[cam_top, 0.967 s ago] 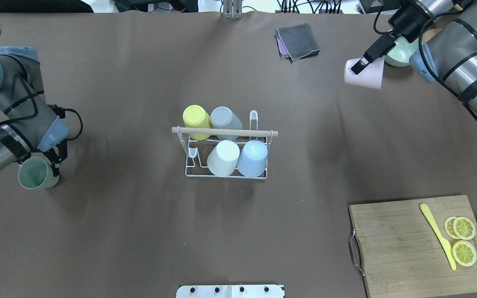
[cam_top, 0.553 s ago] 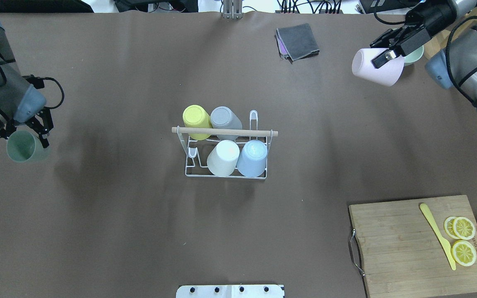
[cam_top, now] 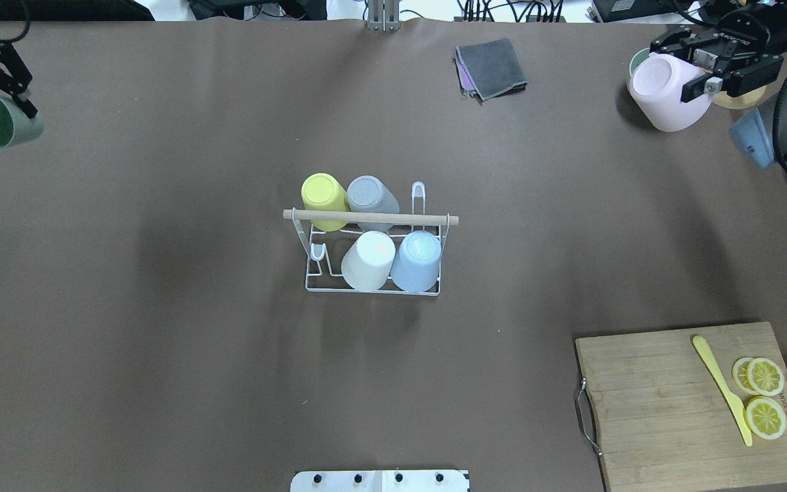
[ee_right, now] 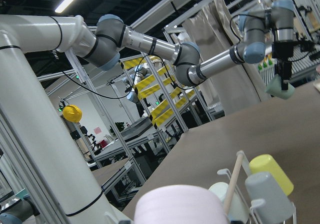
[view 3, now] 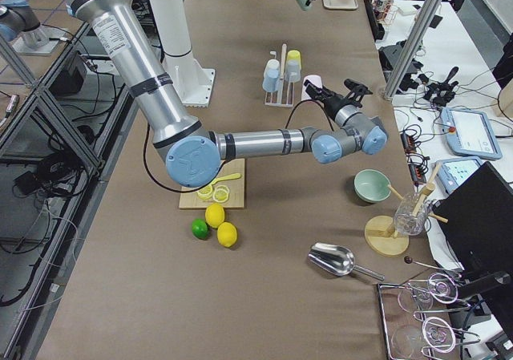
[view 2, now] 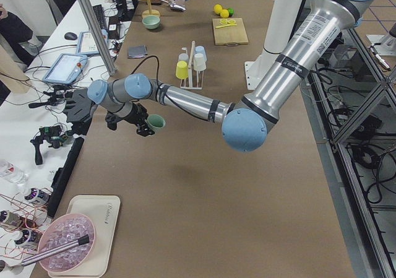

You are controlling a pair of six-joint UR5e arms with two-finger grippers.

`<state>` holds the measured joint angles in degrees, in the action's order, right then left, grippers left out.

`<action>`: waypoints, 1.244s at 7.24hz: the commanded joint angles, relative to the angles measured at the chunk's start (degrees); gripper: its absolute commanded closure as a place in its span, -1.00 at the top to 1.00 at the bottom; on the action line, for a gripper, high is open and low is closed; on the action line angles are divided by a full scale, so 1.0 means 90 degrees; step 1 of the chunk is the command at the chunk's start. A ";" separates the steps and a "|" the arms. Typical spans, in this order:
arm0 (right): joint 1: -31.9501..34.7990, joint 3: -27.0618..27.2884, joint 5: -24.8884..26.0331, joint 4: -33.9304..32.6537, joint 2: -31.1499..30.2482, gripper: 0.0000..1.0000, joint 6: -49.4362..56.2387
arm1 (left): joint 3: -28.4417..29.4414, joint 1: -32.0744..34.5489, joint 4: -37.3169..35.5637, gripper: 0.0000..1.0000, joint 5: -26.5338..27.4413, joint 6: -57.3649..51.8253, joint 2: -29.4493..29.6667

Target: Place cup on cup holder

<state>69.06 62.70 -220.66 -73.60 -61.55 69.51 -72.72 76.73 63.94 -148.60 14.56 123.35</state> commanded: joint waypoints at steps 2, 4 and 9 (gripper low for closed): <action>-0.0726 -0.0851 -0.1259 0.0141 0.0168 -0.18 0.2687 | -0.0035 0.0478 0.3858 -1.00 0.0724 0.2903 -0.0082; -0.1352 -0.1475 -0.1739 0.0131 0.0548 -0.18 0.4232 | -0.0094 0.0430 0.6457 -1.00 0.1608 0.4575 -0.0160; -0.1715 -0.2237 -0.1781 0.0112 0.1485 -0.17 0.5019 | -0.1898 -0.0331 0.8483 -1.00 0.4710 0.5918 -0.0431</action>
<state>55.02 45.00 -236.58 -72.56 -50.42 113.00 -86.25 75.52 134.02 -112.26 64.95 121.30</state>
